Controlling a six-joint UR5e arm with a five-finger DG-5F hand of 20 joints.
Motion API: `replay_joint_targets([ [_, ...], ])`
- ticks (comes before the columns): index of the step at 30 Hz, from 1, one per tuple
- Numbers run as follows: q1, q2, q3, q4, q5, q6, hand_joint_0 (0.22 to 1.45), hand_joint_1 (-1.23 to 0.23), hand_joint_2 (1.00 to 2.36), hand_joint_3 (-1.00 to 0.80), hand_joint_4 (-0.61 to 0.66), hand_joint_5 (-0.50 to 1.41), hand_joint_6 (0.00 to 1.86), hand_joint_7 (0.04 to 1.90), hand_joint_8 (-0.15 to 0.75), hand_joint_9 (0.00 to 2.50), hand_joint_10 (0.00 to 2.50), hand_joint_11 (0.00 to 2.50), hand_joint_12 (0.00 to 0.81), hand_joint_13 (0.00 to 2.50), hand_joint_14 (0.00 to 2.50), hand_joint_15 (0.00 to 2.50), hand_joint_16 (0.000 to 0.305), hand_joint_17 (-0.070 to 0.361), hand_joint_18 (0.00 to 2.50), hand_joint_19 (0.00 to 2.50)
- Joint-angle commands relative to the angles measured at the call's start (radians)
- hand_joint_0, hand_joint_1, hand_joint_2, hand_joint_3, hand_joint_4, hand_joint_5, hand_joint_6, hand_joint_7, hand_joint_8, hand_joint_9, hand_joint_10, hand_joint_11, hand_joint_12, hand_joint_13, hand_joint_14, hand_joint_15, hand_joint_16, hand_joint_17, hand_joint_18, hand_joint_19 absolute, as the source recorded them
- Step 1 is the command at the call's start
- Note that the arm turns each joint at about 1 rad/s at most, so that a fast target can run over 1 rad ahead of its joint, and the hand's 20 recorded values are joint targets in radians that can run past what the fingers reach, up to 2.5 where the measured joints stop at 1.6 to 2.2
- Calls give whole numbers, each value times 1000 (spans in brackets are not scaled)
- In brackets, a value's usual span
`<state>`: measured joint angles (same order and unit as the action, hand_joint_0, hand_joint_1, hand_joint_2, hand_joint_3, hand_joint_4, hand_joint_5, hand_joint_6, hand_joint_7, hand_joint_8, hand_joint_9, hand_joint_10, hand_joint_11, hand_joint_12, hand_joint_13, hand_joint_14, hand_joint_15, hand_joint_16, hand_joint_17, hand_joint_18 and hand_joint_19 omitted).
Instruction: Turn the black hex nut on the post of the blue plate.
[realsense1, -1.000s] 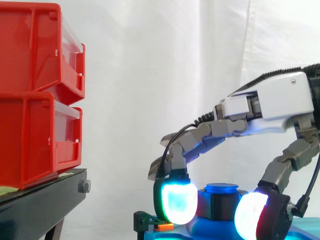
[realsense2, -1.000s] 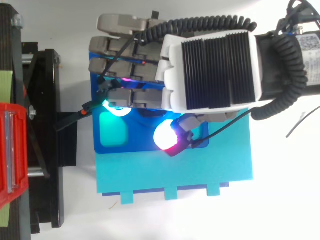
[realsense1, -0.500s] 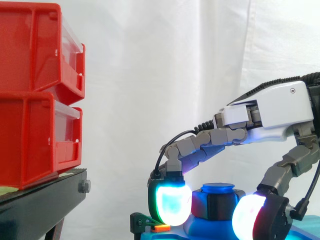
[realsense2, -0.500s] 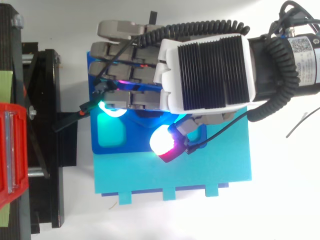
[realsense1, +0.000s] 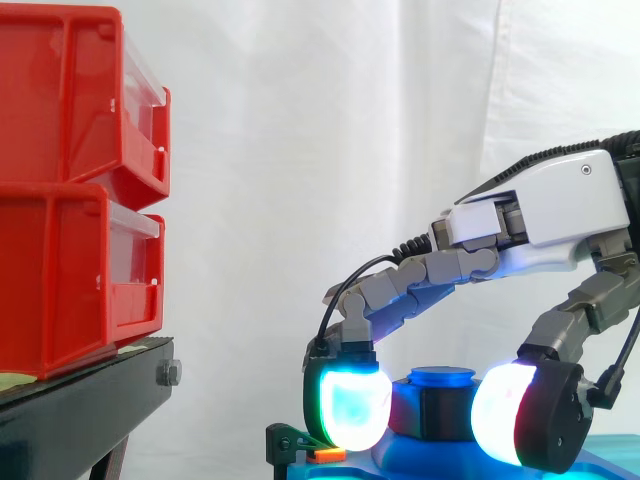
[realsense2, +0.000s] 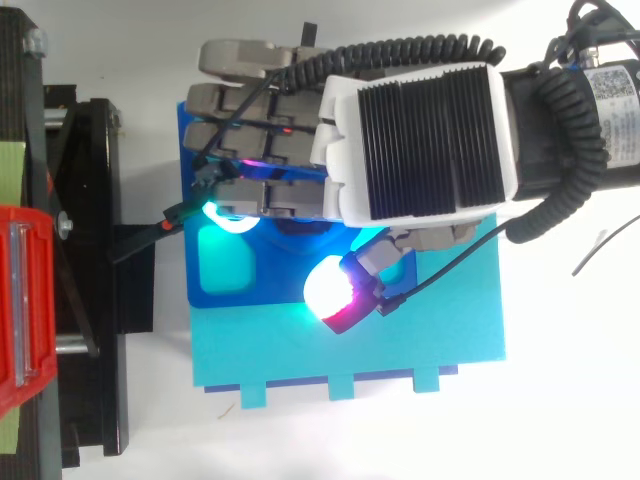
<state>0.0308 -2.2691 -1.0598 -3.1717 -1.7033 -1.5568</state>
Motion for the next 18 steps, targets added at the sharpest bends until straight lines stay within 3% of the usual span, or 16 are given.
replay_joint_targets([
  [1,0,-1,6,-13,-1,-3,525,-520,1006,-428,242,-181,501,1100,278,346,0,14,368,130,0,0,47,105,0,161],
  [9,-6,0,26,-39,-7,-11,535,-584,1007,-412,239,-178,501,1104,275,360,0,11,364,139,0,0,46,103,0,159],
  [18,-8,0,38,-62,-7,-20,570,-749,1012,-343,222,-175,502,1131,267,383,0,0,357,188,0,0,44,99,89,98],
])
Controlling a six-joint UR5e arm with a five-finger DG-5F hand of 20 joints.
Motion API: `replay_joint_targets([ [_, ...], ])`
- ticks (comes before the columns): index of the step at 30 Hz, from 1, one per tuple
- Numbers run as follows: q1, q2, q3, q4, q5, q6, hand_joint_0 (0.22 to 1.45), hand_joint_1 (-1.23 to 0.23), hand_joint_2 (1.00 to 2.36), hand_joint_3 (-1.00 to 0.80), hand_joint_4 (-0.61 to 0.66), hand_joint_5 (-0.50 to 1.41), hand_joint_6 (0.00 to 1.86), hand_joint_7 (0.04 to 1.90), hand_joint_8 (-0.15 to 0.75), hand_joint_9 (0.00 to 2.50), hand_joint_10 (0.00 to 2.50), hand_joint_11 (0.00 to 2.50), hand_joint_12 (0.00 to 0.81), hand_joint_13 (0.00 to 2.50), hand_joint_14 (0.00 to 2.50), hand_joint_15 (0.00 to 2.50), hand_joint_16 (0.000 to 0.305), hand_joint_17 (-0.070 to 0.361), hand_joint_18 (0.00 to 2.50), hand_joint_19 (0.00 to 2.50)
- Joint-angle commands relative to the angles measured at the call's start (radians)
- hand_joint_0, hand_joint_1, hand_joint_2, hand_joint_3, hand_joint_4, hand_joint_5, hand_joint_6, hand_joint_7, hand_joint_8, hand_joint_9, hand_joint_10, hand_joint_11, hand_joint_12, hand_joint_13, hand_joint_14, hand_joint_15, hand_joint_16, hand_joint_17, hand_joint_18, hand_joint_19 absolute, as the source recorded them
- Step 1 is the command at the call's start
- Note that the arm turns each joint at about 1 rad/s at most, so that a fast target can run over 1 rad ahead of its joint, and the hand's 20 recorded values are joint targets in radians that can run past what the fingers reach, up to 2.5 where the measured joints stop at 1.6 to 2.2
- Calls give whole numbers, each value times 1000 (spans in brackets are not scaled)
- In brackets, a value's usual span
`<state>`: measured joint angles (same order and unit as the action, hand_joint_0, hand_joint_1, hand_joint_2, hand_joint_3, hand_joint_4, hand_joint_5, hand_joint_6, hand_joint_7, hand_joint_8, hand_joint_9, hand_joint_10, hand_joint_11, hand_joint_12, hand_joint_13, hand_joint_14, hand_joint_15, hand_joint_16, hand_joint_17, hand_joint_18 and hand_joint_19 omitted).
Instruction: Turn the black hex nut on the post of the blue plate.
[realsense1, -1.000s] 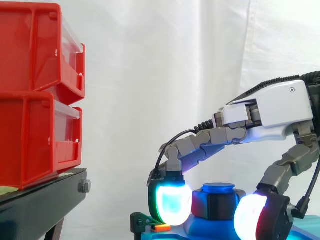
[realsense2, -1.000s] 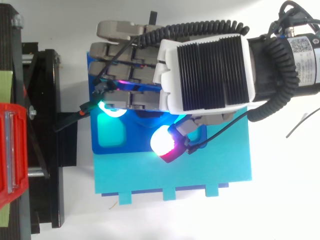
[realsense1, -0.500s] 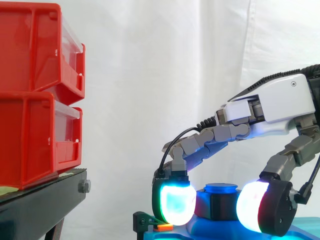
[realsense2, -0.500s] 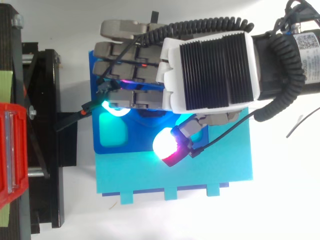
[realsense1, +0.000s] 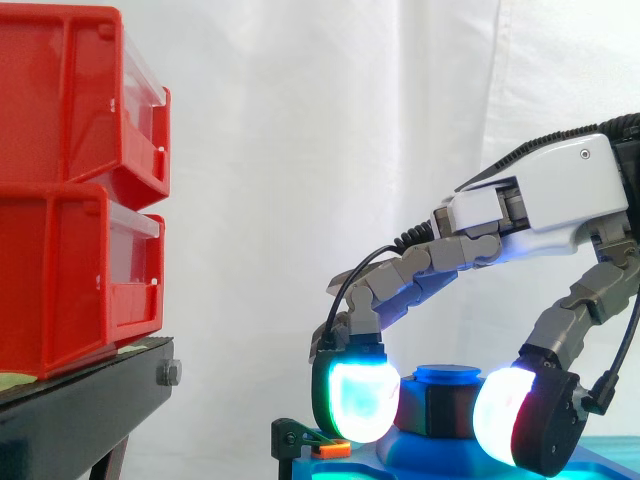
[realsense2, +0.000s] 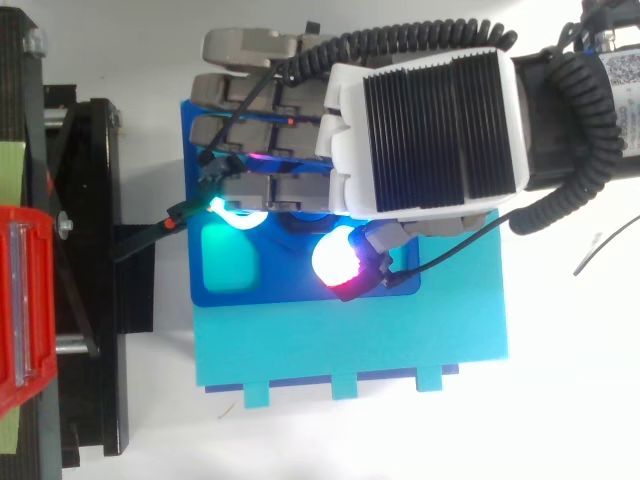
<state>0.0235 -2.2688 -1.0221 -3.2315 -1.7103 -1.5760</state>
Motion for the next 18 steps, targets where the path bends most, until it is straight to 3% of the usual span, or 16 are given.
replay_joint_targets([
  [1,0,0,0,-2,0,-1,570,-751,1013,-342,221,-175,501,1135,267,383,0,0,357,188,0,0,44,99,90,99],
  [18,-2,0,0,1,0,-1,597,-789,1013,-334,212,-172,501,1171,262,396,0,0,354,209,0,0,44,100,126,105],
])
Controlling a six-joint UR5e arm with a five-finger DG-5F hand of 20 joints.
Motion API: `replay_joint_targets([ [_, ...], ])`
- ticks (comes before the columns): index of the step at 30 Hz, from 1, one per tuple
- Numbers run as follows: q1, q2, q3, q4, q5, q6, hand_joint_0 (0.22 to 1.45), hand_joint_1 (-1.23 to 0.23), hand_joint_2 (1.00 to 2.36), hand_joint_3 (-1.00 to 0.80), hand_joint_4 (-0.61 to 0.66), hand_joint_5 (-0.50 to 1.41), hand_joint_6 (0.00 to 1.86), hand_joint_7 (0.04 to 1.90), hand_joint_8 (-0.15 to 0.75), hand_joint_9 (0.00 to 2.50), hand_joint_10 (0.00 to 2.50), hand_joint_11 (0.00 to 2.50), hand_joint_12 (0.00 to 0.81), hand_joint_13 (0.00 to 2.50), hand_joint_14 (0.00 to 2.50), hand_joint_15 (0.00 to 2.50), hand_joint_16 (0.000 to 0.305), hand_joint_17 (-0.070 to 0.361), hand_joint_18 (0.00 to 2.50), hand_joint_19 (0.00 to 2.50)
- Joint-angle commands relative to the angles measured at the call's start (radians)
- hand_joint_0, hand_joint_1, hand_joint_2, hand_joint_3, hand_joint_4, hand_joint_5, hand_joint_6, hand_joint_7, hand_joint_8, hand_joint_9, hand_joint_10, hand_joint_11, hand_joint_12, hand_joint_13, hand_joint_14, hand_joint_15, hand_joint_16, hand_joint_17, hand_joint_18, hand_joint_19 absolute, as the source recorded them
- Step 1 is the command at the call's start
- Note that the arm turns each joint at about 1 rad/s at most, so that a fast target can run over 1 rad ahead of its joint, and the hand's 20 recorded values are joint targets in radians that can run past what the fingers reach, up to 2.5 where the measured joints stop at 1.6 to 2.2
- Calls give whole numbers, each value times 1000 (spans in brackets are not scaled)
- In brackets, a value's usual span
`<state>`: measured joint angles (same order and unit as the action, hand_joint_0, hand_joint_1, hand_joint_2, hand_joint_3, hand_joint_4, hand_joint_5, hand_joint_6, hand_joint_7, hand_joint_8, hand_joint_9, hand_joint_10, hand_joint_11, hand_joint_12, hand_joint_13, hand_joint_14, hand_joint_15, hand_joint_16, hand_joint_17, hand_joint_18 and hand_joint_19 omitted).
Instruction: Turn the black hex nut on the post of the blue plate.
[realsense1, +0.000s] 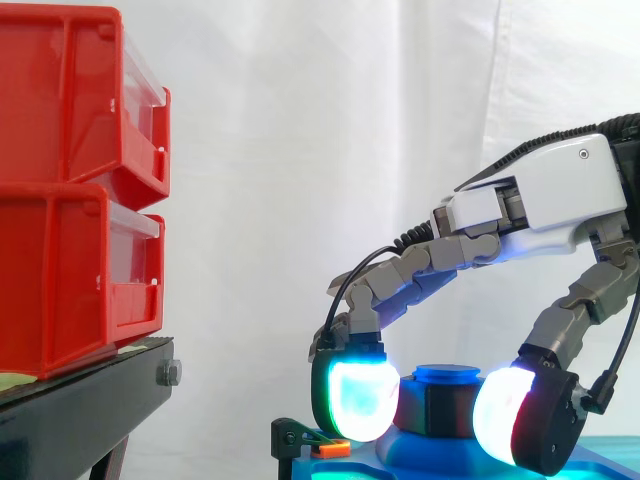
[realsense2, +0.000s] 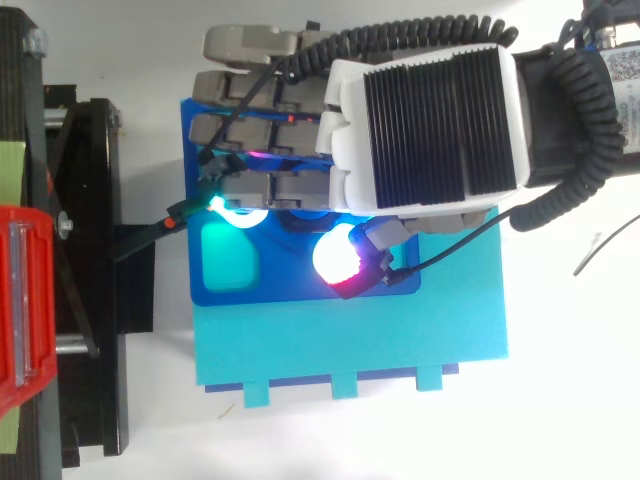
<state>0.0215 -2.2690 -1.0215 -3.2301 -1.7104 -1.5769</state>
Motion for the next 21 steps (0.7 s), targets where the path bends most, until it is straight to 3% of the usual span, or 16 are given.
replay_joint_targets([
  [1,0,0,0,1,0,0,596,-789,1013,-336,212,-172,501,1172,262,396,0,0,354,209,0,0,44,100,127,106],
  [8,2,0,0,-4,0,0,479,-736,1000,-500,257,-181,501,1106,290,393,0,2,384,207,0,0,50,112,134,109],
  [13,9,2,11,-4,5,5,445,-682,1000,-500,253,-204,502,1044,290,348,0,25,398,169,0,0,53,119,77,142],
  [15,9,2,49,-8,2,14,433,-674,1000,-500,255,-211,502,1000,295,343,0,30,404,163,0,0,54,122,72,142],
  [19,9,2,83,-40,2,41,429,-671,1000,-500,251,-215,502,972,296,335,0,21,408,155,0,0,55,123,64,144],
  [21,11,2,127,-106,2,63,430,-659,1000,-500,245,-216,502,962,295,332,0,18,407,152,0,0,55,123,57,145],
])
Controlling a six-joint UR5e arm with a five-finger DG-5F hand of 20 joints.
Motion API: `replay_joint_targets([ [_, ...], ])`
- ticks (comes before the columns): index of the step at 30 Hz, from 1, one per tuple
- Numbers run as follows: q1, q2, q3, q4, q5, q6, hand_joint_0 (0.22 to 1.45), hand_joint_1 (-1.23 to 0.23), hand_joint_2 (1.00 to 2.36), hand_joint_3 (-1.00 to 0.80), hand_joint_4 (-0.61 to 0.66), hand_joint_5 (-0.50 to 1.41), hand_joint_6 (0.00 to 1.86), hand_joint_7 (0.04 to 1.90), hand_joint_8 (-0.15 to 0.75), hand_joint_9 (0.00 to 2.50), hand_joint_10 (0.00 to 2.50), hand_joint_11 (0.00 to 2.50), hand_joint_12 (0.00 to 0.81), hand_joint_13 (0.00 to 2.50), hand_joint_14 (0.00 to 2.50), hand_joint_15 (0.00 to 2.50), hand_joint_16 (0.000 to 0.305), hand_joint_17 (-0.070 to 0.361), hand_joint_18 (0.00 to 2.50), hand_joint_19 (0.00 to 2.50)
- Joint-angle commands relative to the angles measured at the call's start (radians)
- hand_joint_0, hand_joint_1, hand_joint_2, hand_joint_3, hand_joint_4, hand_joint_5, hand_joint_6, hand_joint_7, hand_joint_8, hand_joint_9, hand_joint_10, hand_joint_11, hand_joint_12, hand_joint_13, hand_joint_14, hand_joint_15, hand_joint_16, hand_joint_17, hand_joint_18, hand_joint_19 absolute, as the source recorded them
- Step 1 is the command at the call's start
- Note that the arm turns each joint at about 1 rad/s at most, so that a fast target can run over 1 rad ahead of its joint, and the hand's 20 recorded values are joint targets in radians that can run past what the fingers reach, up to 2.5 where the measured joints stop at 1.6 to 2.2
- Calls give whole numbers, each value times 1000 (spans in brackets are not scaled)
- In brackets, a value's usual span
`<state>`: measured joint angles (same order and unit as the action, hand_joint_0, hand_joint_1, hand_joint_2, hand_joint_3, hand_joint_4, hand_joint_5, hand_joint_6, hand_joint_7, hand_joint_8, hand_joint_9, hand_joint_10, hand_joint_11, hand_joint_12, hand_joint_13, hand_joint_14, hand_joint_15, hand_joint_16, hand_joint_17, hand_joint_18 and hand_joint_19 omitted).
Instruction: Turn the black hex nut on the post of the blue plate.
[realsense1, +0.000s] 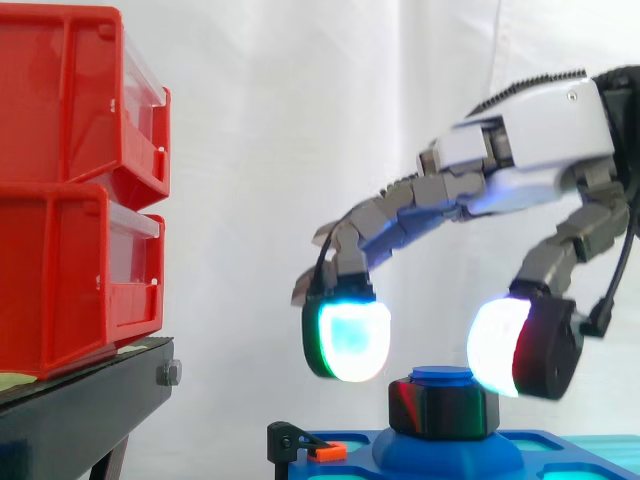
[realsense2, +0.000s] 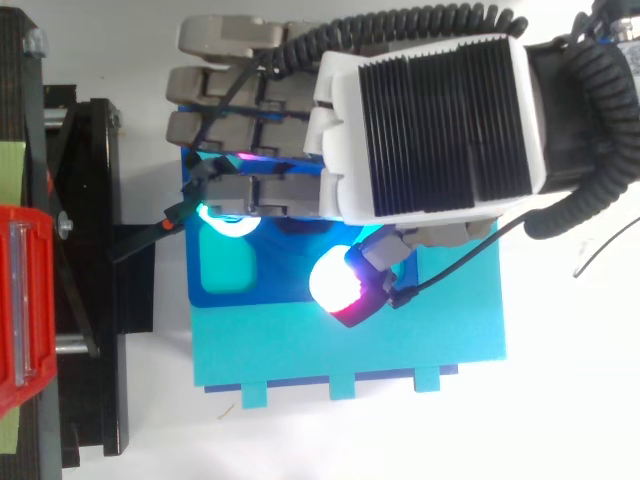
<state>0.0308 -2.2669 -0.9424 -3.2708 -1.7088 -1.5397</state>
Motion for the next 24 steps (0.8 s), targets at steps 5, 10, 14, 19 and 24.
replay_joint_targets([
  [5,1,12,90,-173,5,72,441,-634,1000,-500,239,-215,502,950,291,329,0,16,402,139,1,0,54,121,46,144],
  [10,4,55,54,-176,26,135,449,-590,1000,-500,218,-213,502,892,286,322,0,0,399,117,0,0,55,123,15,137],
  [14,12,129,-53,-153,49,210,449,-577,1000,-500,173,-217,502,809,276,292,0,0,397,85,0,0,55,125,0,130],
  [19,35,273,-269,-24,98,300,449,-572,1000,-500,174,-209,502,751,271,286,0,0,396,71,0,0,55,125,0,134],
  [24,49,365,-430,109,149,369,457,-574,1000,-497,105,-207,502,666,234,232,0,0,387,22,0,0,57,127,0,91],
])
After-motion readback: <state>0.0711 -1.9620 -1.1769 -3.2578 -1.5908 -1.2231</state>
